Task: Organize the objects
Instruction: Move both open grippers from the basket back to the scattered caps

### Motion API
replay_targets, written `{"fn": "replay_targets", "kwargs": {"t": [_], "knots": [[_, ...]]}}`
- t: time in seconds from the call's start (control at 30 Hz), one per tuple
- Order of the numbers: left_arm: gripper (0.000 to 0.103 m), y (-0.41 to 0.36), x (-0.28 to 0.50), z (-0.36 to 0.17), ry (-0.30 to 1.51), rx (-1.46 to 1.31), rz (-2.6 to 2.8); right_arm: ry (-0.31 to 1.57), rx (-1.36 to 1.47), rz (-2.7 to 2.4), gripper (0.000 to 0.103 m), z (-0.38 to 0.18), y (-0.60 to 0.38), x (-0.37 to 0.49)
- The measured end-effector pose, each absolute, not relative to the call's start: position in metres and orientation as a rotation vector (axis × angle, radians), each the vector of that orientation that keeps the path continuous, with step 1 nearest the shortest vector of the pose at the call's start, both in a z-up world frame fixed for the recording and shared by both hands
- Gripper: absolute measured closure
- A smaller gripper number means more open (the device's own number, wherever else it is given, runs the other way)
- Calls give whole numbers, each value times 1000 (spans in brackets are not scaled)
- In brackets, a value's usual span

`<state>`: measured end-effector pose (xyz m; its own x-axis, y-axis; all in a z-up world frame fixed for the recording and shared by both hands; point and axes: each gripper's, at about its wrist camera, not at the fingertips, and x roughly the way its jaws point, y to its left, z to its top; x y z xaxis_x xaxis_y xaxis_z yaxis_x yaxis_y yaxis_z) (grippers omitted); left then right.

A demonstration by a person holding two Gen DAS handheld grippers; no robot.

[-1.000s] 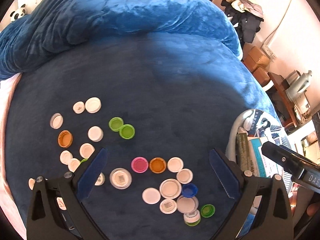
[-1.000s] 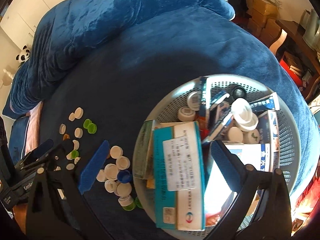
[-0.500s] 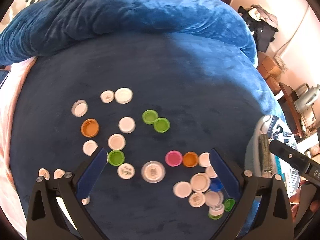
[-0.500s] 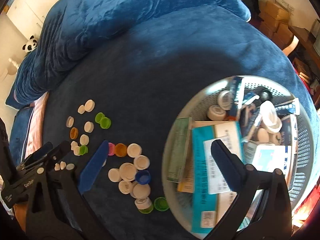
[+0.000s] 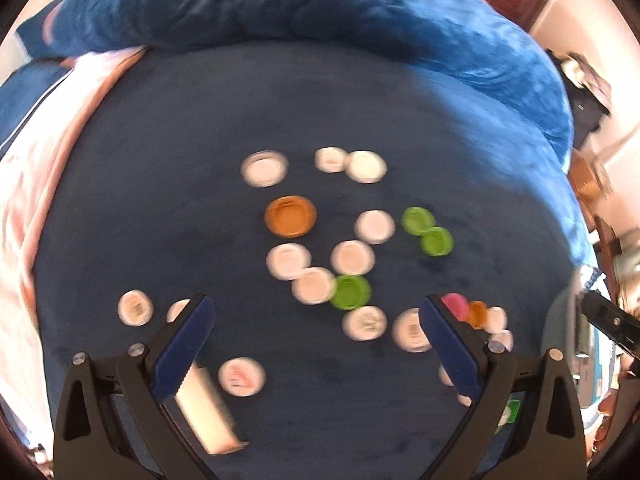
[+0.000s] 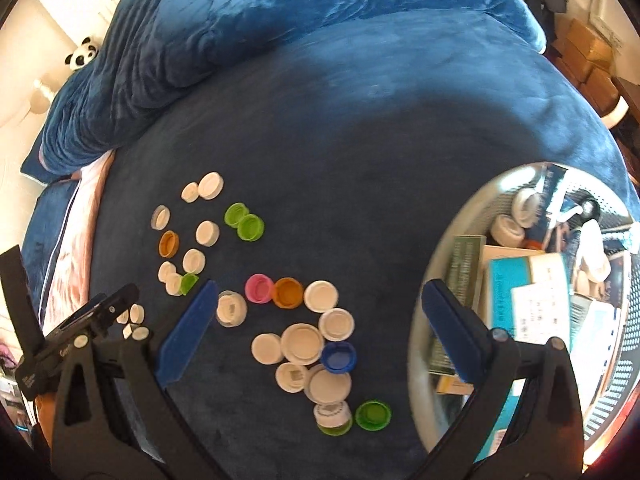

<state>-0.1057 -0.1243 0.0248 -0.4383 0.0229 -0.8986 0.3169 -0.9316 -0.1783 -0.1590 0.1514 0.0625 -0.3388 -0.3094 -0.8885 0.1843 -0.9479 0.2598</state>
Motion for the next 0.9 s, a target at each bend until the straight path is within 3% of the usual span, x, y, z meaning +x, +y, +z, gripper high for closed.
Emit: {"fn": "replay_targets", "kwargs": {"t": [0.6, 0.9], "knots": [[2, -238, -54, -24, 643, 1475, -2209, 142, 1587, -2148, 0, 30, 60, -148], [21, -254, -54, -45, 723, 1487, -2167, 206, 1588, -2100, 0, 22, 37, -140]]}}
